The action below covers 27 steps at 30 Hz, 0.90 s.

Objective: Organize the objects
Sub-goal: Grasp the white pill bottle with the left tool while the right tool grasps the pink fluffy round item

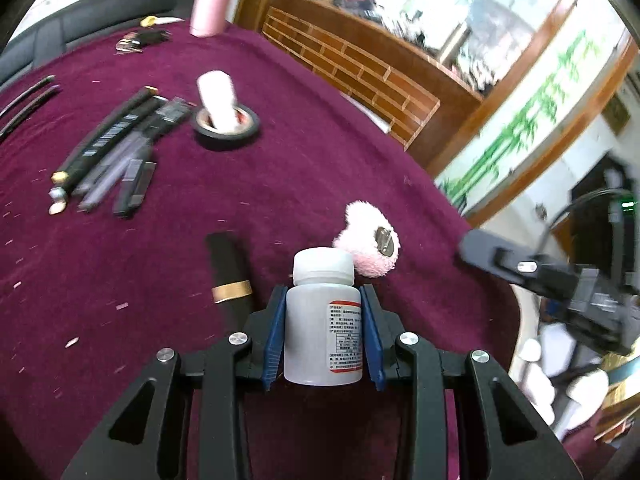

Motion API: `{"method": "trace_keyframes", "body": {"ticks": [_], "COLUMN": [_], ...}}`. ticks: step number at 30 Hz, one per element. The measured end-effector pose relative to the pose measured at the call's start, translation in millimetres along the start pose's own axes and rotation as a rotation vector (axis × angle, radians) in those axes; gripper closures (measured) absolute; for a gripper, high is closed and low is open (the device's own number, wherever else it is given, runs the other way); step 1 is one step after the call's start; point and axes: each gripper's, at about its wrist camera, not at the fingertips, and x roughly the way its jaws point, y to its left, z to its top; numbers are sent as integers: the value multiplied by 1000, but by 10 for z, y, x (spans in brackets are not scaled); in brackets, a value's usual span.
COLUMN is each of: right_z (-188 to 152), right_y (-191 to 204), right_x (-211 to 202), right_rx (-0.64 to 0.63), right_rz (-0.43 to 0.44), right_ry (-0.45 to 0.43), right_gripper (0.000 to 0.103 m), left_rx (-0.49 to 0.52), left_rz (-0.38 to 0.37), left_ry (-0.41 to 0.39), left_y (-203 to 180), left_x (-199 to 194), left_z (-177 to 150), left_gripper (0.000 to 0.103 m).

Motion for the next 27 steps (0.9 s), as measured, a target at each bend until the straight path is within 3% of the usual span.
{"method": "trace_keyframes", "body": {"ticks": [6,8,13,14,17,27], "right_z": [27,17,18,18,39,-34], "right_y": [364,443,480,483,452,854], "right_x": [329,442,660,648,615,272], "right_rx": [-178,-227,-261,-264,-234,-267], "right_rz": [-146,-192,-252,-245,-173,-47], "right_ry": [39,47,84,72,92,75], "right_gripper": [12,21,37,54,62,64], "left_rx": [-69,-92,-145,-156,-194,-296], "left_rz": [-12,-9,10,14,14,22], "left_ry": [-69,-77,-107,-114,-132,-224], "left_y": [302,388,571,615,751,1154], "left_x": [-502,-599,-768,-803,-887,-1313], "left_z": [-193,-270,-421,-453,-529,-810], "left_gripper": [73,73,73,73,73,73]}}
